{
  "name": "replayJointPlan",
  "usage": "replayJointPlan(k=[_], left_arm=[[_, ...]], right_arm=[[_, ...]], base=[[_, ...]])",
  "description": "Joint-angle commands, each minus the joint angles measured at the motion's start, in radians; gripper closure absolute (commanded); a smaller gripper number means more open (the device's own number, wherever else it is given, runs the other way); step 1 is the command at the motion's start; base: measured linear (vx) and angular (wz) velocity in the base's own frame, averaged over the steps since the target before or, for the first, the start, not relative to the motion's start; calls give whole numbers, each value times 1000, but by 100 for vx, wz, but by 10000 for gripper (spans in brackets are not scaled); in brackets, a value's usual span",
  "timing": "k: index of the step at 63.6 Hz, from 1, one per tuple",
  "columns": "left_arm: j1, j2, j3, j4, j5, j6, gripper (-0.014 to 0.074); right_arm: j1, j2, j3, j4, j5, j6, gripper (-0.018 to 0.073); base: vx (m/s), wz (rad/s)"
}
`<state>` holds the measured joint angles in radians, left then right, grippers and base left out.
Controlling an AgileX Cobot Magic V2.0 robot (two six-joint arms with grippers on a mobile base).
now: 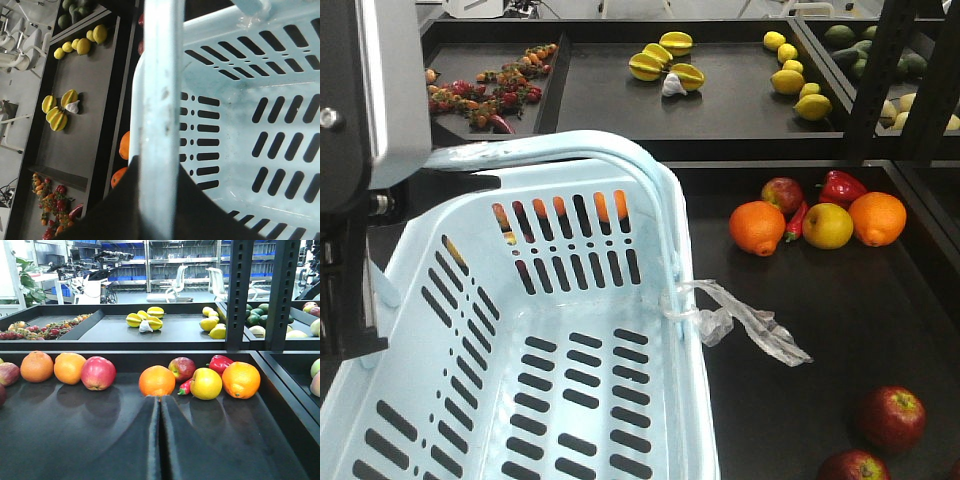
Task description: Pick three apples into basket with both arms
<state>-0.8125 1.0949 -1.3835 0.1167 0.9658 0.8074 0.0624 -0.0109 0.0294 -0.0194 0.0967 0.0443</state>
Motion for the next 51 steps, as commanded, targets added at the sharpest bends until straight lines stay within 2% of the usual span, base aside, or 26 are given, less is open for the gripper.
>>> replayJointPlan(k=[1,51], left_arm=[[-5,-16,-33,-3,-85,-9,603],[-5,-16,-33,-4,-89,-9,603]], right_arm=[[-1,-10,14,-7,-76,-8,568],[-1,-10,14,-7,-76,-8,568]], base=[[0,0],[0,0]])
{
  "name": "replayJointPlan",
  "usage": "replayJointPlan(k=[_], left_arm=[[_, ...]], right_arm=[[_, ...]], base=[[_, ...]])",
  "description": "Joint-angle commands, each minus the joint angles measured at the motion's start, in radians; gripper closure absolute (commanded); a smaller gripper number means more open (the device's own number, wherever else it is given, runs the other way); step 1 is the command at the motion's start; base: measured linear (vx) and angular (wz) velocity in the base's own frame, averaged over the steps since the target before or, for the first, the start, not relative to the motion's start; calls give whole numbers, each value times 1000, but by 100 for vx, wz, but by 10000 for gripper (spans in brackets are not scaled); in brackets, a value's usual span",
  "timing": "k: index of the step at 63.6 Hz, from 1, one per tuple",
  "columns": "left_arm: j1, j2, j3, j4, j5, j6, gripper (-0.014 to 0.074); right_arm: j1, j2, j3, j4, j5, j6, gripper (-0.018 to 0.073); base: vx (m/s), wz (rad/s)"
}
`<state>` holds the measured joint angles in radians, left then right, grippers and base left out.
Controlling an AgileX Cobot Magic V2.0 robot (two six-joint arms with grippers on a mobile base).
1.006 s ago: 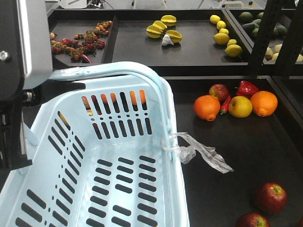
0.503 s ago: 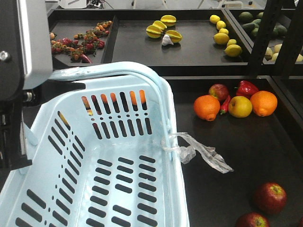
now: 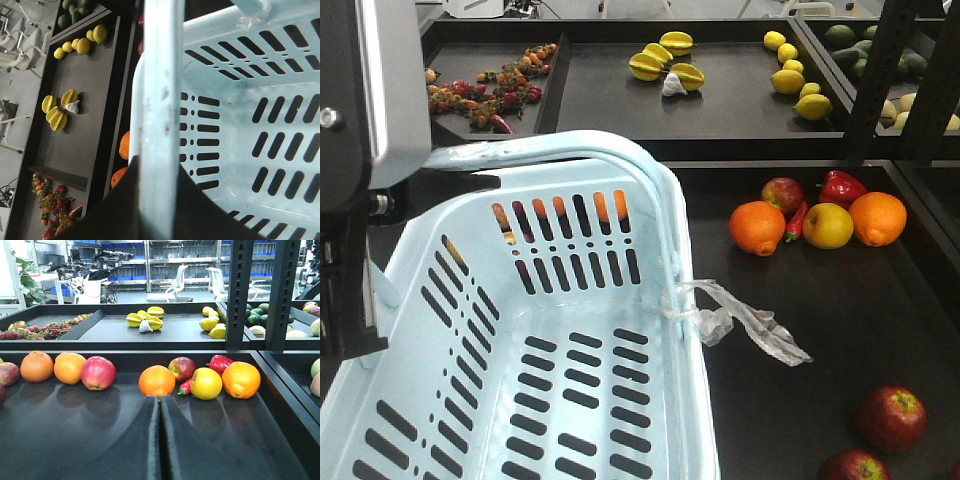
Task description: Pick three apples into basket with both arms
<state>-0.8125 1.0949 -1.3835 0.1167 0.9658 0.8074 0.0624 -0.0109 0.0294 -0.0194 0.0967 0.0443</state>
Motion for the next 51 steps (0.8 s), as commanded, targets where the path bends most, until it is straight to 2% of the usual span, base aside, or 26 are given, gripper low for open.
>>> replayJointPlan(k=[1,34,40,51], left_arm=[[-5,-16,-33,-4,-89,-9,603],[-5,44,-4,-11,-50,-9,603],[-5,81,51,-7,-117,-8,603],[-5,151,192,7,-378,-8,603]], right_arm=[[-1,-10,14,-7,-76,-8,568],[-1,-10,14,-7,-76,-8,568],[-1,-10,14,-7,-76,-8,568],[-1,-10,14,-7,-76,-8,568]], base=[[0,0],[0,0],[0,0],[0,0]])
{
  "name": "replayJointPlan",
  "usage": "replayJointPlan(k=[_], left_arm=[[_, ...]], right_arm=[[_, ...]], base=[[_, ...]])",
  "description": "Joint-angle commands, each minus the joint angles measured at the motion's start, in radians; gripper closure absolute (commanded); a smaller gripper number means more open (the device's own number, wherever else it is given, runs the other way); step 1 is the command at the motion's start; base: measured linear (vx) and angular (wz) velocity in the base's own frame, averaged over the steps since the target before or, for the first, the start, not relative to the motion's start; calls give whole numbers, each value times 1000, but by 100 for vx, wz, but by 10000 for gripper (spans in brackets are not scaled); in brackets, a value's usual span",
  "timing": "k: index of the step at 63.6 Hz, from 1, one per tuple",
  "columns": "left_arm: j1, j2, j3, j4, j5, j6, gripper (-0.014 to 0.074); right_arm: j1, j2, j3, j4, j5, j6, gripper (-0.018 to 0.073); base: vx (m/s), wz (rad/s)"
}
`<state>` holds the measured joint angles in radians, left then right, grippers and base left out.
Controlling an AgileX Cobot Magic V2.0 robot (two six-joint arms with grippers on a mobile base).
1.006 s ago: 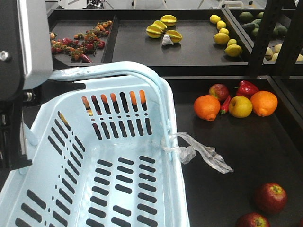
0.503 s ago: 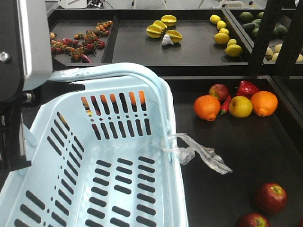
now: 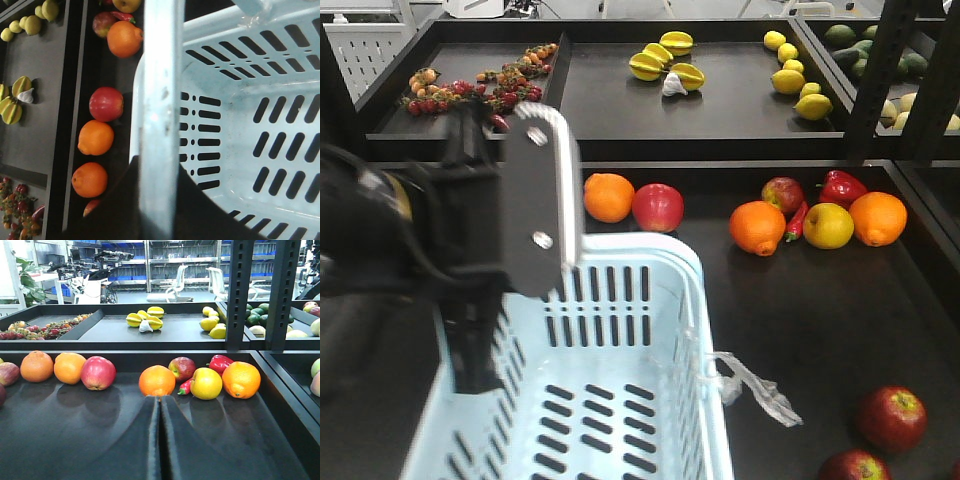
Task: Pick three apples into basket with both arms
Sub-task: 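Lower the basket onto the table with the left gripper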
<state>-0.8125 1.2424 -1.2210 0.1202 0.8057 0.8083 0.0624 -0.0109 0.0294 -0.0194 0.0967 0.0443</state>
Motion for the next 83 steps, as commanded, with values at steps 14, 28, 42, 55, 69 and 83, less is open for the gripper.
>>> replayJointPlan(k=[14,28,42,55,69,83], left_arm=[[38,127,119,2,-488,-9,603],[92,251,119,2,-581,-9,601],[106,353,119,3,-680,-7,593],[106,417,119,3,-721,-7,577],[106,425,119,3,-719,-6,514],[106,425,119,0,-694,-6,332]], right_arm=[[-1,-10,14,-7,-76,-8,568],[-1,-10,14,-7,-76,-8,568],[-1,-10,14,-7,-76,-8,568],[-1,-10,14,-7,-76,-8,568],[-1,-10,14,-7,-76,-8,568],[-1,-10,14,-7,-76,-8,568]], base=[[0,0],[0,0],[0,0],[0,0],[0,0],[0,0]])
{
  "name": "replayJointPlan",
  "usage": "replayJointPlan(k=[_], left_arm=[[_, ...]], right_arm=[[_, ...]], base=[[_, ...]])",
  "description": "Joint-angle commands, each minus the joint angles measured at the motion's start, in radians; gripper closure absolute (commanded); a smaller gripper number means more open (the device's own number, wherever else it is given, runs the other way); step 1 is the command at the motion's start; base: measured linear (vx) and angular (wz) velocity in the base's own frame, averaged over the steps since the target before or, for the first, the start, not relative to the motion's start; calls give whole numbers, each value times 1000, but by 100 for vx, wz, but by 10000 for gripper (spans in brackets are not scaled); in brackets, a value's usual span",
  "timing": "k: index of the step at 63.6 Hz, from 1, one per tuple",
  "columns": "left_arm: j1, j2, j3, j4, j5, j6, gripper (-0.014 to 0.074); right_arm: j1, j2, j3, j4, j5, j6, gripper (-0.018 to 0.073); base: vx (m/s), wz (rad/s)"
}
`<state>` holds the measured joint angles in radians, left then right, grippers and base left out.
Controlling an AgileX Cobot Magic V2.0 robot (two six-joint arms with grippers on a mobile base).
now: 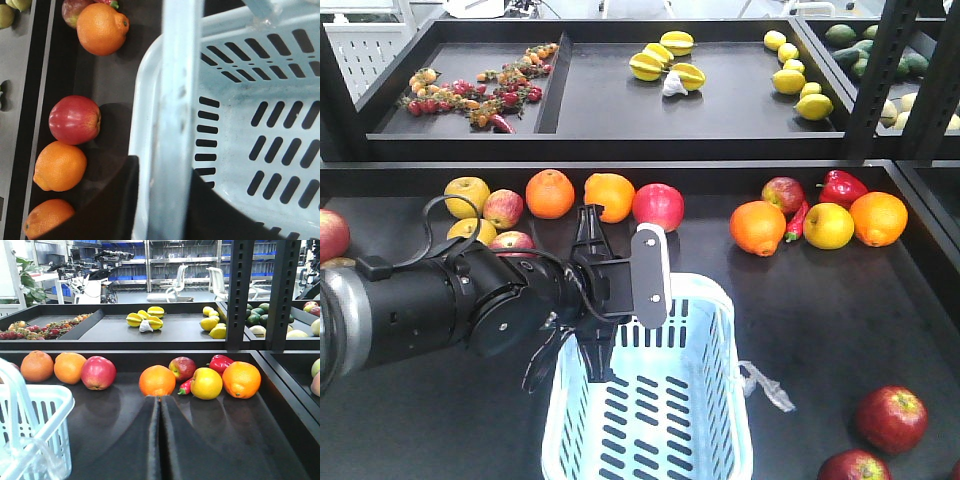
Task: Pick three apples into basket with both arms
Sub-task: 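Lower the basket onto the table with the left gripper, then open the left gripper and lift it away from the basket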
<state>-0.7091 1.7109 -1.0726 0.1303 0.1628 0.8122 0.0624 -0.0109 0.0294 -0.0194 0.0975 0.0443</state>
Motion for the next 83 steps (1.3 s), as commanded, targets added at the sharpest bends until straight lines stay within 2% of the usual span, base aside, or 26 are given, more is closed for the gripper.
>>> replayJointPlan(k=[1,14,23,30,34,44,58,67,75,83], left_arm=[[2,-43,-29,-10,-50,-10,316],[0,-44,-29,-17,-46,-12,64],[-1,-52,-29,-18,-29,-14,-46],[0,-89,-29,-24,1,-15,-64],[0,-124,-29,-56,29,-35,-63],[0,-250,-29,-123,179,-94,-58],[3,-442,-29,-105,318,-321,-25],[13,-539,-29,-9,376,-512,-11],[95,-575,-29,74,430,-657,-11],[214,-580,-29,123,509,-777,-10]], right_arm=[[-1,-10,14,-7,-77,-8,568],[-1,-10,14,-7,-77,-8,568],[-1,-10,14,-7,-77,-8,568],[-1,-10,14,-7,-77,-8,568],[-1,-10,14,-7,-77,-8,568],[-1,-10,14,-7,-77,-8,568],[-1,-10,14,-7,-77,-8,568],[-1,-10,14,-7,-77,-8,568],[-1,-10,14,-7,-77,-8,568],[-1,-10,14,-7,-77,-8,568]], base=[[0,0],[0,0],[0,0],[0,0],[0,0],[0,0],[0,0],[0,0],[0,0],[0,0]])
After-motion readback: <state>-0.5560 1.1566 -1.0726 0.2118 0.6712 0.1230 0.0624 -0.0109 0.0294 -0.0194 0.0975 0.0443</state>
